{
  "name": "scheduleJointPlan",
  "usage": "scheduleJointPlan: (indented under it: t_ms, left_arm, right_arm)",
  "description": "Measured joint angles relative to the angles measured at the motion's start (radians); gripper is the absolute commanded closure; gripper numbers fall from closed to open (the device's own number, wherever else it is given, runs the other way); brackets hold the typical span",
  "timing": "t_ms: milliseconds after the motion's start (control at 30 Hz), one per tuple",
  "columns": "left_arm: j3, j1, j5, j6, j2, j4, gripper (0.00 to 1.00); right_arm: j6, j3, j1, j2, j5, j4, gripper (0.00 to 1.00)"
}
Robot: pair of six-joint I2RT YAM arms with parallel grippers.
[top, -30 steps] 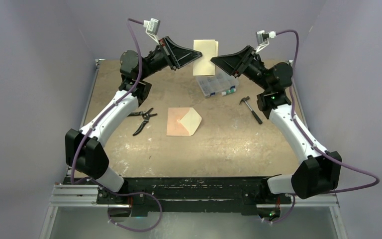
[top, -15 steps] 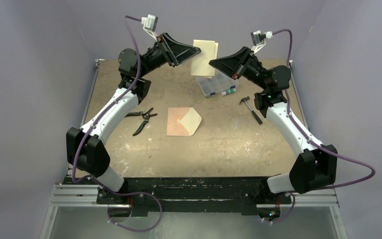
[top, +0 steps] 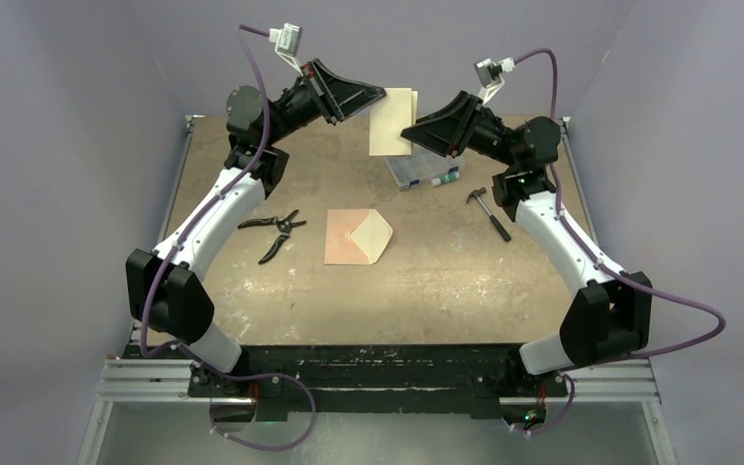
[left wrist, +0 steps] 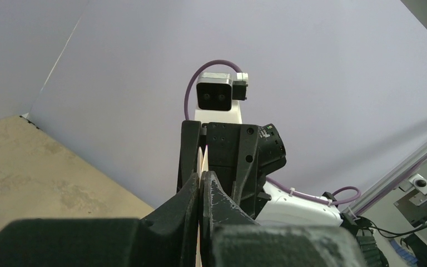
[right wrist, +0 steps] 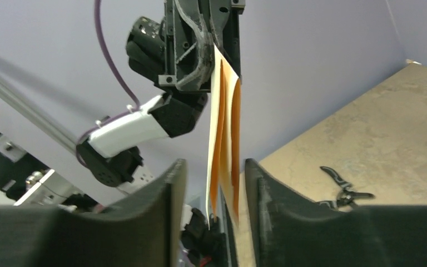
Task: Place the letter into the envelope and seal it
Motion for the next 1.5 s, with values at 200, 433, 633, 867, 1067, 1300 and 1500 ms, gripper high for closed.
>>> scheduleJointPlan:
  t_ms: [200,433,633,867,1067,1300,1500]
  left_arm:
    - [0.000,0.000,-0.017,0.006,0.000,-0.012,1.00]
    - [0.000,0.000,-0.035,0.003,0.000,-0.006,1.00]
    - [-0.001,0.000,-0.052,0.011,0.000,-0.017,0.69]
    - [-0.069,0.000,-0.032,0.003,-0.013,-0.012,0.85]
    - [-0.093,0.000,-0.006,-0.013,-0.013,-0.002,1.00]
    - [-0.093,-0.001,0.013,0.007,-0.019,-0.012,1.00]
    - [-0.093,-0.001,0.029,0.015,-0.025,-0.023,1.00]
  right_arm:
    - [-0.025,0.008,0.025,0.021,-0.034,0.003,0.61]
    - [-0.008,0.010,0.059,0.037,-0.029,0.021,1.00]
    - [0.001,0.006,0.059,0.037,0.004,0.026,1.00]
    - [0.000,0.006,0.059,0.031,0.030,0.020,1.00]
    - [-0.003,0.006,0.059,0.031,0.031,-0.006,0.42]
    - [-0.034,0.002,0.055,0.003,0.099,-0.094,0.28]
    - [-0.029,-0.013,0.043,-0.038,0.153,-0.094,0.51]
